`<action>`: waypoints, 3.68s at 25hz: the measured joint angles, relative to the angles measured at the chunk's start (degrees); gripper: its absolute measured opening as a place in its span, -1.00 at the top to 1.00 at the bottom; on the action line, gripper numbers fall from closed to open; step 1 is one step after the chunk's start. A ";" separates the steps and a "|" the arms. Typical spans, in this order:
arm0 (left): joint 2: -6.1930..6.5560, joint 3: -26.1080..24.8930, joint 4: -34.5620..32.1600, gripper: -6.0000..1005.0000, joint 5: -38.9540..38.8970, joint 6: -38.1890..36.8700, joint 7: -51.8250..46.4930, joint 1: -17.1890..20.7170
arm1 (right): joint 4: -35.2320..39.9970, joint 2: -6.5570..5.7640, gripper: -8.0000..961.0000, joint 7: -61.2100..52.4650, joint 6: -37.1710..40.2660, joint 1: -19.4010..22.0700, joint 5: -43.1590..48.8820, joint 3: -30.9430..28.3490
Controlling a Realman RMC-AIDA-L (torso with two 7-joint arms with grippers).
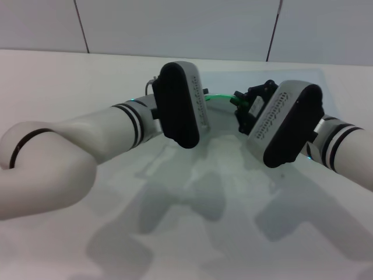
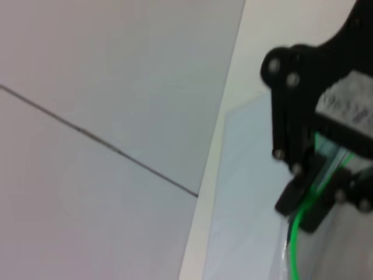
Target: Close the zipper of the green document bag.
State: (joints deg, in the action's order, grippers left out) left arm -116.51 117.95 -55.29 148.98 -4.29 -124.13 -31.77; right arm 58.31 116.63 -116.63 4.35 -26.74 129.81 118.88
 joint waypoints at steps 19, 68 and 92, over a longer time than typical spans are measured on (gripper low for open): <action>0.06 -6.53 -12.27 0.88 0.08 -0.91 3.26 13.05 | -1.14 -0.22 0.66 0.66 -0.05 5.88 0.74 -14.65; 0.23 8.53 -5.74 -0.11 -18.99 54.12 -16.86 20.77 | -9.80 0.29 -0.34 -27.43 -67.00 9.22 -33.28 21.61; 0.00 11.15 0.29 -0.11 -19.54 54.11 -16.53 16.97 | -12.61 0.26 -0.34 -27.82 -67.30 5.94 -39.19 26.04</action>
